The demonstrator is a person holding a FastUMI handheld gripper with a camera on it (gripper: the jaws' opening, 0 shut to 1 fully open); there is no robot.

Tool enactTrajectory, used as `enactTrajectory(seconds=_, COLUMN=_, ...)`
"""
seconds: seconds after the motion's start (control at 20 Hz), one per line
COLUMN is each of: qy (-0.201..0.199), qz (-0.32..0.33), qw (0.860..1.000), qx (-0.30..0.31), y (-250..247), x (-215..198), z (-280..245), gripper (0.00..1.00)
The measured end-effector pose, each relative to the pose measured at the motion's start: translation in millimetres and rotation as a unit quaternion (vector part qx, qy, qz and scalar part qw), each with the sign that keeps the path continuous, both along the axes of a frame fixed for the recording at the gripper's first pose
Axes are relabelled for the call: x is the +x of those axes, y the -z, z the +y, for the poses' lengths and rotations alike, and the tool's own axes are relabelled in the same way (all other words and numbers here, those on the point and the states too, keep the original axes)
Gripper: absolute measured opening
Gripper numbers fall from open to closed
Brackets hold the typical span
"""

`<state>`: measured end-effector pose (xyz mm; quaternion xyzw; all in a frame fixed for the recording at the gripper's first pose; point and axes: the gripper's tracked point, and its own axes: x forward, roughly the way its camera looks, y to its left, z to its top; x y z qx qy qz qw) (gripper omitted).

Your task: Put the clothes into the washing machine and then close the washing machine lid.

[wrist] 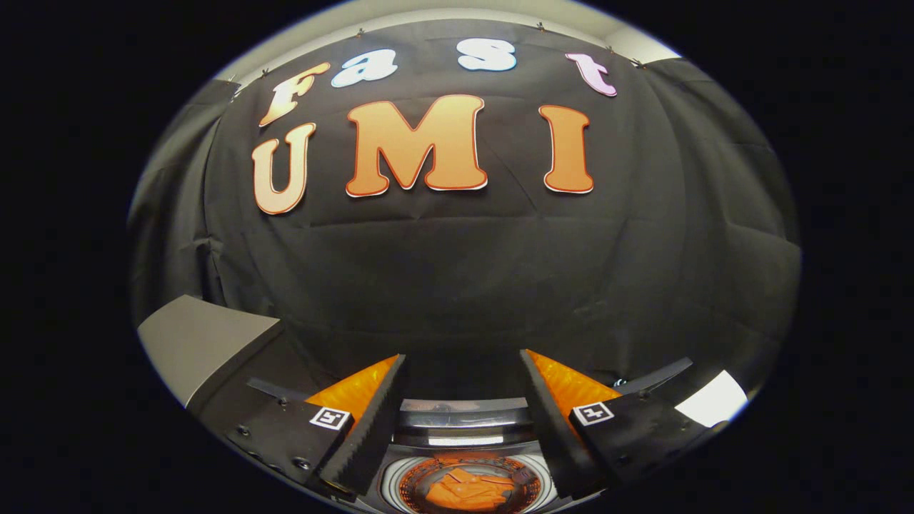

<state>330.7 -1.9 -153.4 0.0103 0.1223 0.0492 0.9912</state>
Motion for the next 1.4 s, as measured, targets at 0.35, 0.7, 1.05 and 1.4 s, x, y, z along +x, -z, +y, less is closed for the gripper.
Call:
enactTrajectory(seconds=0.35, qy=-0.003, qz=0.006, qw=1.000, qx=-0.003, y=13, x=-23, z=-2, gripper=0.98)
enactTrajectory(seconds=0.7, qy=0.008, qz=0.050, qw=0.999, qx=-0.006, y=61, x=-69, z=-9, gripper=0.98)
enactTrajectory(seconds=1.05, qy=0.004, qz=0.085, qw=0.996, qx=-0.009, y=107, x=-103, z=-4, gripper=0.99)
enactTrajectory(seconds=1.4, qy=0.032, qz=-0.011, qw=0.999, qx=0.023, y=11, x=-135, z=6, gripper=0.99)
